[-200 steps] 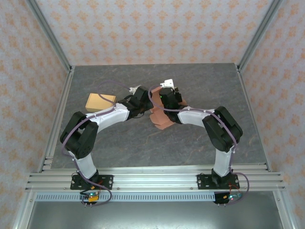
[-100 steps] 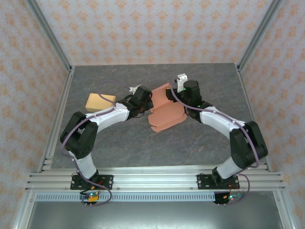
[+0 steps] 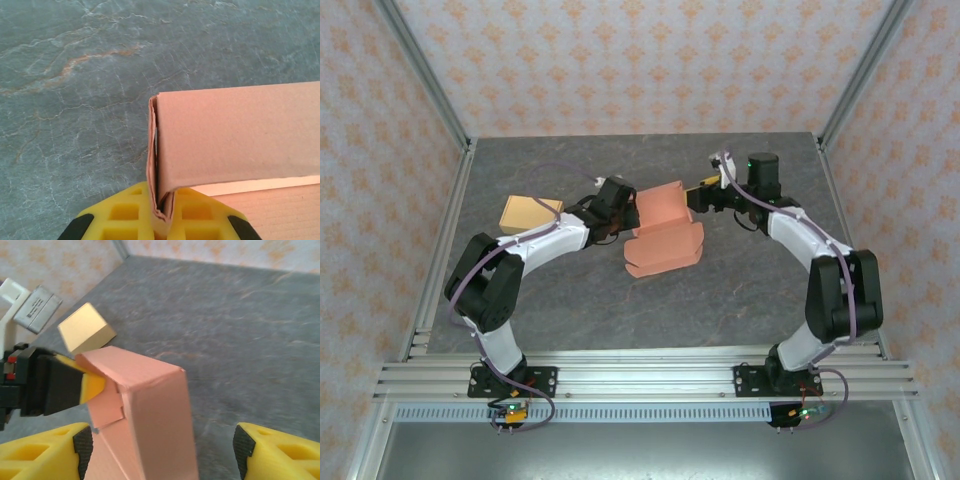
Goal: Fold the paper box
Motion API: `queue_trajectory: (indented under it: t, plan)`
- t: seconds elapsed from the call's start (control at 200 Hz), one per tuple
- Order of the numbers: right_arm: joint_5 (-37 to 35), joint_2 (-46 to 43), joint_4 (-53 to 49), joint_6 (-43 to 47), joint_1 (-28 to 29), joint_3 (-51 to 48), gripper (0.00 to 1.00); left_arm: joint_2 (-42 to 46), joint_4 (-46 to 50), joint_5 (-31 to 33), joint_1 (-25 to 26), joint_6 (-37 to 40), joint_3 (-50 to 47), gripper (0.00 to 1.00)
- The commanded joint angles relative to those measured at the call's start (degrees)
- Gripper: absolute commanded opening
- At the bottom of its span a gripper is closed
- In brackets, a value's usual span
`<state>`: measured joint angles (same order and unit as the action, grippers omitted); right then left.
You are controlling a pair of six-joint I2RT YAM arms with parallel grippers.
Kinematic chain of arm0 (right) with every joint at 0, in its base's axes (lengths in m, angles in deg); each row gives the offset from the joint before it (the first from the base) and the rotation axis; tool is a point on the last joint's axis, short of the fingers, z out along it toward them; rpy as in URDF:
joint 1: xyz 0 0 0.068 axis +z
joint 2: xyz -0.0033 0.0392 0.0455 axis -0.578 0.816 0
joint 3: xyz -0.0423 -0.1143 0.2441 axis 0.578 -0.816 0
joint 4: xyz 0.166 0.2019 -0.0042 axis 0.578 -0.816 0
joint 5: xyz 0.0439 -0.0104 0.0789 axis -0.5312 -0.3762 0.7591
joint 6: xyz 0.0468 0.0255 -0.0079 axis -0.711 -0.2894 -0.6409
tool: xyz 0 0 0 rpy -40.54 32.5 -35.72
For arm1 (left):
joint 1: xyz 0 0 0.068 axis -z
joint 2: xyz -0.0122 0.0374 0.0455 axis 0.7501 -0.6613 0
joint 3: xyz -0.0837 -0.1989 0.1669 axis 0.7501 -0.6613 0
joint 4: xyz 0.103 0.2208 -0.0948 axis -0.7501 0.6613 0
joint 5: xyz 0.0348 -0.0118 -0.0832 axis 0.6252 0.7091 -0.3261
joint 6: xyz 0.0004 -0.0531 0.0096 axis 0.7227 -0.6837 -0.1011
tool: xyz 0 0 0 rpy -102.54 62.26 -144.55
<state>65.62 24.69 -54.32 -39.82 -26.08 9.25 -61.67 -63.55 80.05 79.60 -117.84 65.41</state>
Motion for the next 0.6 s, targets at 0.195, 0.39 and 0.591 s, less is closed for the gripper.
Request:
queue_trajectory:
  t: [0.195, 0.39, 0.591]
  plan:
    - [-27.1, -6.4, 10.3, -29.7, 0.5, -5.6, 0.76, 1.3, -1.2, -1.9, -3.9, -14.0, -1.4, 0.00]
    - [-32.8, -17.3, -0.2, -53.0, 4.2, -8.4, 0.75, 2.5, -2.2, 5.7, -2.4, -32.4, -3.5, 0.00]
    - [-31.8, -24.2, -8.9, -41.7, 11.7, -10.2, 0.75, 2.9, -1.6, 15.1, -0.8, -41.3, -2.2, 0.00]
